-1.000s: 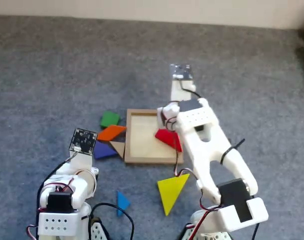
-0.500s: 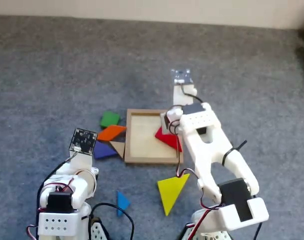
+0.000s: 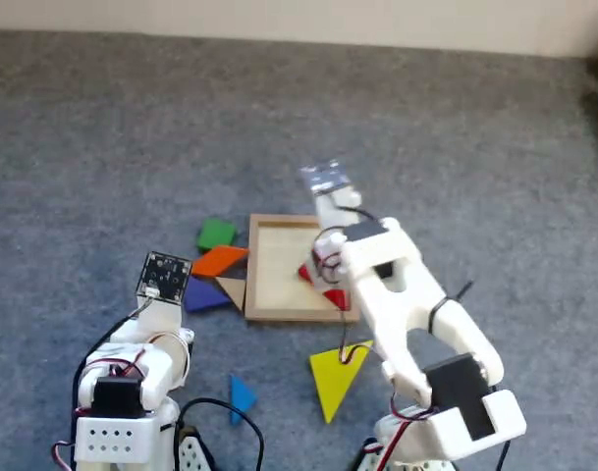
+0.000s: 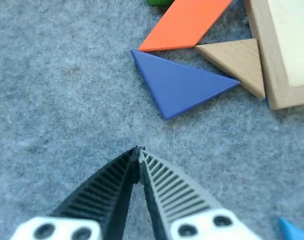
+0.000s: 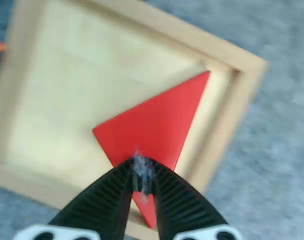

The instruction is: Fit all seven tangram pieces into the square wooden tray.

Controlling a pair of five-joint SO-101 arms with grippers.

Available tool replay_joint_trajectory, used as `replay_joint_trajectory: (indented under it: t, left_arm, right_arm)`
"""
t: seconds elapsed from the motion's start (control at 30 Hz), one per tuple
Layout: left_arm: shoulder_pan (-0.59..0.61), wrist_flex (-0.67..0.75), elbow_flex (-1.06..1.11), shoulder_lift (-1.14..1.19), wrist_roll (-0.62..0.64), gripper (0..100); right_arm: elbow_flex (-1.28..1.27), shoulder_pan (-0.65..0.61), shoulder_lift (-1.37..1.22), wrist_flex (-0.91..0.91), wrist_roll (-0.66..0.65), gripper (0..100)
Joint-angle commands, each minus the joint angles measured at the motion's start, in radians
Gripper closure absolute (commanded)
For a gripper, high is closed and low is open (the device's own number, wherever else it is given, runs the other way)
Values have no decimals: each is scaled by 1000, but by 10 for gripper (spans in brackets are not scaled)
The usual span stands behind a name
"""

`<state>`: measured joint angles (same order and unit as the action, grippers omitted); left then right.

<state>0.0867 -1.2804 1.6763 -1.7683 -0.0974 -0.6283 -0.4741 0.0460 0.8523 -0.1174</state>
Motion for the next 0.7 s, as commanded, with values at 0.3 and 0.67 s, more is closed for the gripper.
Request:
replay_joint_trajectory:
  t: [0.3,0.67]
  left_arm:
    - [-12,-3,22,-19,-8,993]
    - [-12,-3,22,-19,-8,993]
  right_arm:
    - [-2,71,12,-8,-20,991]
    - [-1,160,12,-8,-23,991]
